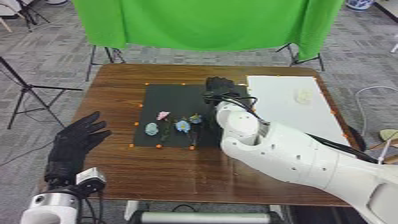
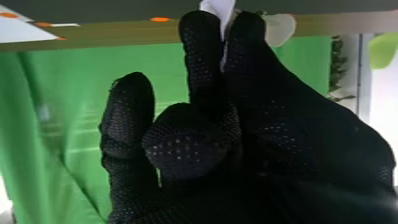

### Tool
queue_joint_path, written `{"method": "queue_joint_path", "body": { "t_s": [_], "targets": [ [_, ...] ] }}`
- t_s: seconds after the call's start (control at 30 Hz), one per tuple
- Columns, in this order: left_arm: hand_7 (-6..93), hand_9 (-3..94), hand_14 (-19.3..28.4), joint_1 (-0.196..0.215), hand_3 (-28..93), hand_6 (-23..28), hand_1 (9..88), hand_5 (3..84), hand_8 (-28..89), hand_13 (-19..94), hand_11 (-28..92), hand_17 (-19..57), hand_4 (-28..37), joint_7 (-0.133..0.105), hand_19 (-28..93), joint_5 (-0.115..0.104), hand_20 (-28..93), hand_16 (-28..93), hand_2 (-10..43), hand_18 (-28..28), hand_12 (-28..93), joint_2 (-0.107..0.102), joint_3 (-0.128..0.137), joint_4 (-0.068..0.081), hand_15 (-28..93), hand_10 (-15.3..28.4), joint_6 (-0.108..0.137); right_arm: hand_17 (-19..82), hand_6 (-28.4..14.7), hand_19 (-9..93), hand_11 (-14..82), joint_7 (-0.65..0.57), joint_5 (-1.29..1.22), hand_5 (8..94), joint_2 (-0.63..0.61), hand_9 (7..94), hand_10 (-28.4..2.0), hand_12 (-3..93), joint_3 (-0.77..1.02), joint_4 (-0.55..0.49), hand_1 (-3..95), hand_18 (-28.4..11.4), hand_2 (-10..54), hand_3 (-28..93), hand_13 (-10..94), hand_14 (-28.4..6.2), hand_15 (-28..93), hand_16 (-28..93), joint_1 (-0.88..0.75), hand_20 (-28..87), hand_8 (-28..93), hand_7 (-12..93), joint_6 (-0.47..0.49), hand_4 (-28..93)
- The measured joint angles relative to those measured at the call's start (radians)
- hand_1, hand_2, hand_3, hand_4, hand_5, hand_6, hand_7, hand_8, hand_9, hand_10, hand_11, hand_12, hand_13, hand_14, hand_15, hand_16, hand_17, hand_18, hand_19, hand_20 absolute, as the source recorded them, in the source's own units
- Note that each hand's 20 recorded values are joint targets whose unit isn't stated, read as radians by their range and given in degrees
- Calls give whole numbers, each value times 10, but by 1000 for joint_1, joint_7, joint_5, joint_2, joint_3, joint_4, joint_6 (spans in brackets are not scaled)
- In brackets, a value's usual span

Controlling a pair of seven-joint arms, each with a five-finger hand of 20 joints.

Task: Arrange flowers

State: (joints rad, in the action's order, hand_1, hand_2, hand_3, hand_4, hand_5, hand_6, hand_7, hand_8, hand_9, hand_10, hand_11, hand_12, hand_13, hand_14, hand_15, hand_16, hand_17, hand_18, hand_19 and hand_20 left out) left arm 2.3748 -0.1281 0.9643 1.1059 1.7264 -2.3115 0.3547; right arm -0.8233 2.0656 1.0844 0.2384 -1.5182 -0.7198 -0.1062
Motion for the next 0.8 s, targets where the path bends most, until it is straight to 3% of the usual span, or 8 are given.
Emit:
{"method": "queue_joint_path", "body": {
  "t_s": [0.4, 0.63, 0.8],
  "targets": [
    [132, 364, 269, -20, 820, 124, 256, 416, -91, 286, 306, -70, -179, 0, 684, -4, -83, -115, 73, 243, 83, 3, -6, 9, 575, 203, -11, 358, -2, 932, 139, -6, 1, 737, -3, 877, -93, 348, 36, 27, 502, -204, -95, 836, 801, -41, 785, 146, -16, 128, -41, 365, 59, -283],
    [135, 363, 266, -27, 822, 123, 256, 415, -92, 284, 309, -70, -180, 0, 683, -6, -81, -116, 72, 242, 82, 3, -8, 11, 576, 201, -13, 345, -16, 932, 153, 3, -49, 714, 17, 843, -101, 339, 146, 21, 475, -203, -95, 835, 784, -49, 793, 138, -70, 124, -49, 350, 188, -283],
    [135, 362, 265, -27, 824, 123, 255, 416, -93, 282, 312, -69, -180, 0, 682, -6, -79, -117, 71, 240, 81, 3, -8, 12, 577, 201, -13, 335, -21, 932, 210, 4, -49, 683, 32, 796, -109, 299, 164, 17, 452, -205, -95, 843, 765, -54, 806, 128, -95, 128, -53, 341, 218, -283]
  ]
}}
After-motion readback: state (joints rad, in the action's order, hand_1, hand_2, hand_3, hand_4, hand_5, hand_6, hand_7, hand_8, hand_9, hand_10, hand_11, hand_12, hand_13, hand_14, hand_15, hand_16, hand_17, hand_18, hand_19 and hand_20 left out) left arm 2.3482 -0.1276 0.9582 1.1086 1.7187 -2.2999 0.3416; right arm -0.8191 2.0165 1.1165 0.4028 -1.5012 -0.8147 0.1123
